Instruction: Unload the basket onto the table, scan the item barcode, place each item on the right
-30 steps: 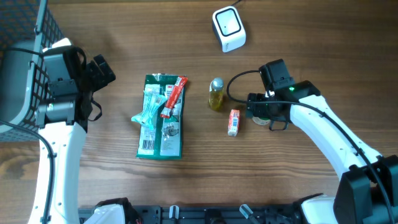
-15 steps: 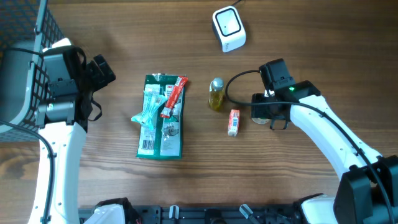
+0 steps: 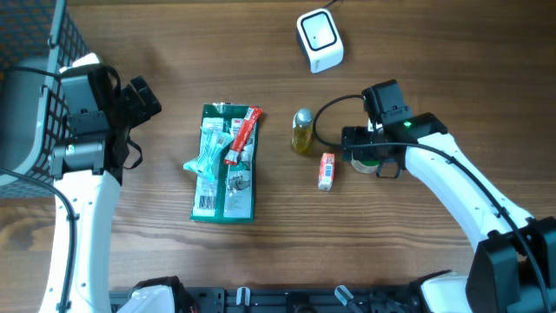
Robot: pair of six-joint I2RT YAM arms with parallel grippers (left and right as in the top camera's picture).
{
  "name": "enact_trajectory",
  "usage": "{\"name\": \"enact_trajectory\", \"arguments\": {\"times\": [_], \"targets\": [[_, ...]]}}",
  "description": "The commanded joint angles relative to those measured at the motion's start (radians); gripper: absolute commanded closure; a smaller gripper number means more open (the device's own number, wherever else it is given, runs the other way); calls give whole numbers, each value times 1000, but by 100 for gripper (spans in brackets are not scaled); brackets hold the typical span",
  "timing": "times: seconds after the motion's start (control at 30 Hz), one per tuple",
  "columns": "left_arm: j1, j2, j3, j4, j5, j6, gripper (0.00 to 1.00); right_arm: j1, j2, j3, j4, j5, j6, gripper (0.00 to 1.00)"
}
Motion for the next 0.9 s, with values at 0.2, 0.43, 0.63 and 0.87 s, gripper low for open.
{"name": "enact_trajectory", "arguments": {"times": [0.2,0.43,0.63,0.87], "targets": [[6,4,8,4,-9,12,0,3,95,-4,13,17,18,0],[6,4,8,3,-9,12,0,3,193,-4,43,17,-8,0],[6,4,8,3,-9,12,0,-2,193,24,11,12,-43,0],[6,4,8,3,-9,12,0,-10,192,199,-184,-58,-90,0]]}}
